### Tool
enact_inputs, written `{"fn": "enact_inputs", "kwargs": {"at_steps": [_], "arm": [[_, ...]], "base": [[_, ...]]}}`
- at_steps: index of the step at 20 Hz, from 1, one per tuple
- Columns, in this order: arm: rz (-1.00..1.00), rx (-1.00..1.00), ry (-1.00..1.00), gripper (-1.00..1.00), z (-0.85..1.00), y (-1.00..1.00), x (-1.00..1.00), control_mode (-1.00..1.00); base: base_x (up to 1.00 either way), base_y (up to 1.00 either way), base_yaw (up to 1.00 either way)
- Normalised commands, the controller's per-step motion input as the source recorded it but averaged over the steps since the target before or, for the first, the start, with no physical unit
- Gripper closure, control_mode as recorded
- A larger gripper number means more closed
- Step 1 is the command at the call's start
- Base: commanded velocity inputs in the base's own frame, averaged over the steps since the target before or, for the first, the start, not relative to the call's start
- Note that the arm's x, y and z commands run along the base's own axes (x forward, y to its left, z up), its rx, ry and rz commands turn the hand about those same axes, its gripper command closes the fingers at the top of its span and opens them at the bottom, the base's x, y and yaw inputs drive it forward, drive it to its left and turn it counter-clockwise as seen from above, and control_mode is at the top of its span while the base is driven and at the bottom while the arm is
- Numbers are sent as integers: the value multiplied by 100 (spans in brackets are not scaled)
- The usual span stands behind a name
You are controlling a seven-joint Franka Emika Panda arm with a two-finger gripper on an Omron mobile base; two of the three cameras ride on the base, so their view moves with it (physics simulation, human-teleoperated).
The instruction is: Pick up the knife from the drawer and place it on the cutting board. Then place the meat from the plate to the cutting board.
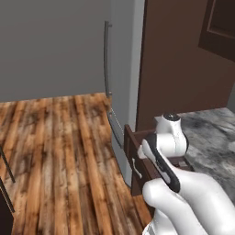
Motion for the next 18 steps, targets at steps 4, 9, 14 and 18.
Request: {"fn": "enact_inputs", "kwargs": {"at_steps": [4,9,14,18], "arm": [[1,1,3,-100,-40,0,32,-100],[2,1,0,-100,-39,0,33,-100],[4,1,0,-100,-42,-1,21,-100],[3,0,0,-100,-42,0,20,-100]], "base": [[0,0,0],[0,0,0],[0,0,0],[0,0,0]]}}
